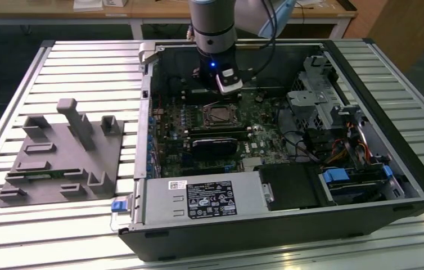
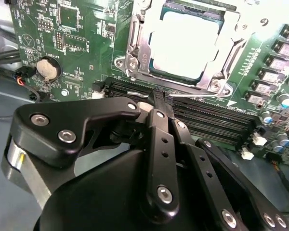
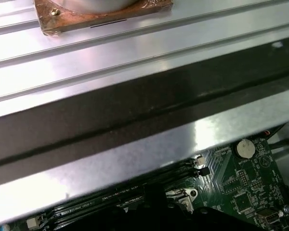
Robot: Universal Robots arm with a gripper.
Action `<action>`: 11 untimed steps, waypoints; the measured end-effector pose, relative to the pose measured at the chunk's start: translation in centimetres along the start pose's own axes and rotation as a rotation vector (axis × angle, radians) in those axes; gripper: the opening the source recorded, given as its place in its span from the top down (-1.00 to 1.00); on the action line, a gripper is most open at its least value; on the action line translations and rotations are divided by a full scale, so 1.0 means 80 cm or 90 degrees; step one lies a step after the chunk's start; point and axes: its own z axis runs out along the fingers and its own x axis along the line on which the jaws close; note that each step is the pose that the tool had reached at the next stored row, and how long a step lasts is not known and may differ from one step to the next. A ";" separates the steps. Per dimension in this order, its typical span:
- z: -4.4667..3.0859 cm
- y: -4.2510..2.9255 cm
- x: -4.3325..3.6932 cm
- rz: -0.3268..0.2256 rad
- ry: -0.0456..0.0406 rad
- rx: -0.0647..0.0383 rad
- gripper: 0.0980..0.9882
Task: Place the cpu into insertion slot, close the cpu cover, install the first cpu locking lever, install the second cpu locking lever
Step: 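Install the first cpu locking lever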
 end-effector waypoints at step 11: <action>0.0049 0.0045 0.003 0.047 -0.0108 0.005 0.98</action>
